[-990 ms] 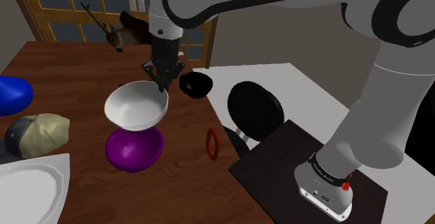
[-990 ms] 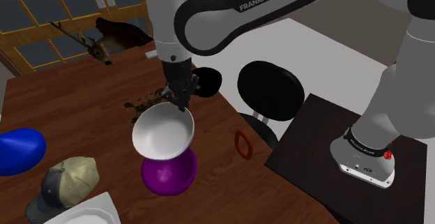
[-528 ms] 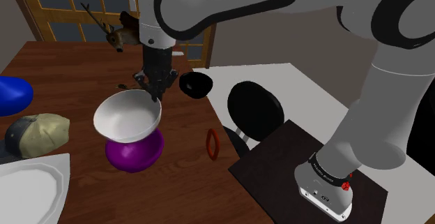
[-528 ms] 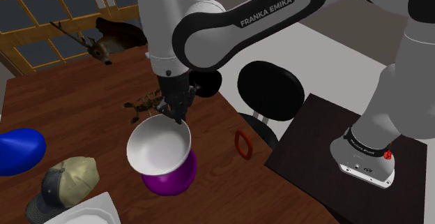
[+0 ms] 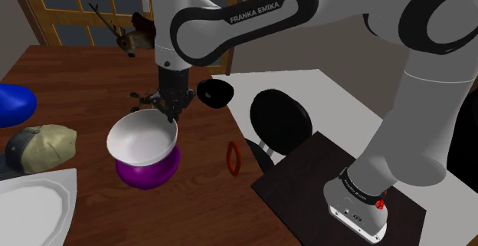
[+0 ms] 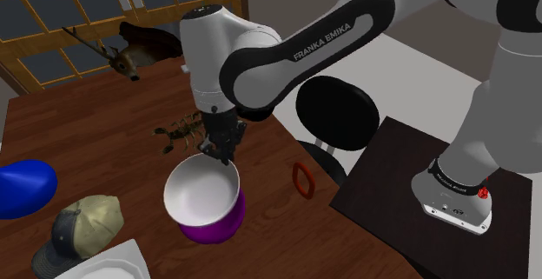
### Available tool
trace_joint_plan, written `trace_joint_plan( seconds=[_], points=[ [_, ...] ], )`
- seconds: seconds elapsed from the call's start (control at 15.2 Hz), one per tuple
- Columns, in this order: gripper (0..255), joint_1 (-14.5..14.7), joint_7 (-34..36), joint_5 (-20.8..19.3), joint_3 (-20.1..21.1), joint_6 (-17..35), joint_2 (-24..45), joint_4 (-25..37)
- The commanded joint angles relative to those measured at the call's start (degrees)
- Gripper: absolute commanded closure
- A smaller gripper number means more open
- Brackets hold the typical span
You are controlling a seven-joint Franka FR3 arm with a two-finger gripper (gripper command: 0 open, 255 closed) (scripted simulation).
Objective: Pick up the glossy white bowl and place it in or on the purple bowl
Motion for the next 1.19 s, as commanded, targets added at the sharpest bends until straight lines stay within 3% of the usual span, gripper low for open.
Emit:
trace_joint_plan(
  seconds=[0.0,0.59,1.06,1.12],
  points=[
    [255,0.03,-0.06,-0.14,-0.08,1.24,0.46,-0.73],
    [255,0.44,-0.06,-1.06,-0.57,6.71,3.52,-3.28],
    [255,0.44,-0.06,-1.06,-0.58,6.70,3.53,-3.27],
    [0,0.46,-0.04,-1.06,-0.58,6.69,3.54,-3.24]
  ],
)
